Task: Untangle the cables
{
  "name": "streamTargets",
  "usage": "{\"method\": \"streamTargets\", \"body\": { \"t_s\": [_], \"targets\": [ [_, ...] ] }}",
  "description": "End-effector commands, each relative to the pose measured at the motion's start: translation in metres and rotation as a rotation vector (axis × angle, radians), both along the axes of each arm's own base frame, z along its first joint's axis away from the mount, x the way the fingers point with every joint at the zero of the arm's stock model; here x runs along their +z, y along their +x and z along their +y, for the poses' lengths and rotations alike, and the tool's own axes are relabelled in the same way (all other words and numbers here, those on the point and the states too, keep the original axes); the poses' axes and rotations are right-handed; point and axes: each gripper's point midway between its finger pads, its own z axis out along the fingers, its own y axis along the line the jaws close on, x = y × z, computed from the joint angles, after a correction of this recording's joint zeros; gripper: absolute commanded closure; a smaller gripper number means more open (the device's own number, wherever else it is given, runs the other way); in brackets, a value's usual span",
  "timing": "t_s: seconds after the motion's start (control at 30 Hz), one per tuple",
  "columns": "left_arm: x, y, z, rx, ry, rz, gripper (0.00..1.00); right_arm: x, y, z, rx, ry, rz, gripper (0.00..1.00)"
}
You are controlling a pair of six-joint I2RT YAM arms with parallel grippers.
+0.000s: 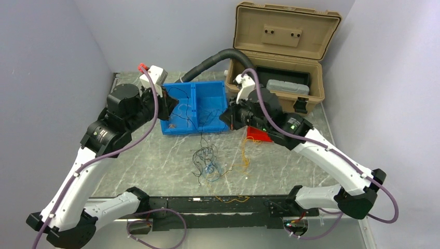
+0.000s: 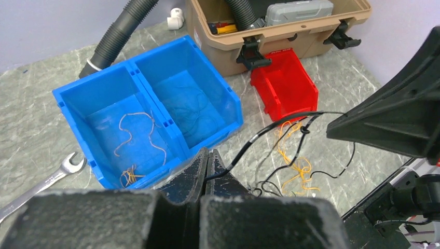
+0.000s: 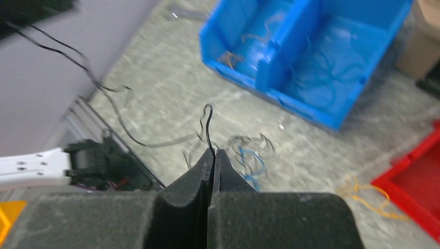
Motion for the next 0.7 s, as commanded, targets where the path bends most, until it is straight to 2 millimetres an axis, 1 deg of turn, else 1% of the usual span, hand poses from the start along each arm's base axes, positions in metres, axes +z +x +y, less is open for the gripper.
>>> {"method": "streamTargets", "body": {
  "t_s": [0.0, 0.03, 0.07, 0.13, 0.2, 0.23, 0.27, 0.33, 0.37, 0.47, 0.57, 0.67],
  "targets": [
    [0.022, 0.003, 0.006, 0.034, -0.013, -0.031, 1.00, 0.015, 0.004, -0.021, -0.081, 0.019, -0.060, 1.00],
    [0.028, 0.004, 0.013, 0.065, 0.000, -0.045, 1.00, 0.021, 0.004, -0.023, -0.086, 0.021, -0.074, 1.00],
    [0.038, 0.007, 0.026, 0.127, 0.022, -0.075, 1.00, 0.024, 0.004, -0.027, -0.094, 0.014, -0.085, 1.00],
    [0.063, 0.005, 0.047, 0.209, 0.041, -0.139, 1.00, 0.025, 0.008, -0.037, -0.136, -0.009, -0.104, 1.00],
    [0.087, 0.000, 0.068, 0.293, 0.052, -0.200, 1.00, 0.017, 0.016, -0.053, -0.227, -0.045, -0.109, 1.00],
    [0.101, -0.004, 0.081, 0.341, 0.054, -0.232, 1.00, 0.011, 0.021, -0.065, -0.290, -0.068, -0.103, 1.00],
    [0.107, -0.007, 0.093, 0.389, 0.065, -0.249, 1.00, 0.004, 0.027, -0.079, -0.367, -0.095, -0.096, 1.00],
    [0.112, -0.010, 0.119, 0.508, 0.105, -0.261, 1.00, -0.010, 0.035, -0.109, -0.509, -0.143, -0.074, 1.00],
    [0.111, -0.011, 0.131, 0.564, 0.126, -0.261, 1.00, -0.015, 0.039, -0.127, -0.591, -0.161, -0.068, 1.00],
    [0.104, -0.016, 0.162, 0.722, 0.187, -0.261, 1.00, -0.027, 0.042, -0.169, -0.745, -0.158, -0.042, 1.00],
    [0.095, -0.020, 0.183, 0.834, 0.226, -0.250, 1.00, -0.031, 0.041, -0.204, -0.856, -0.133, -0.041, 1.00],
    [0.096, -0.026, 0.198, 0.916, 0.231, -0.254, 1.00, -0.026, 0.040, -0.229, -0.935, -0.110, -0.057, 1.00]
  ]
}}
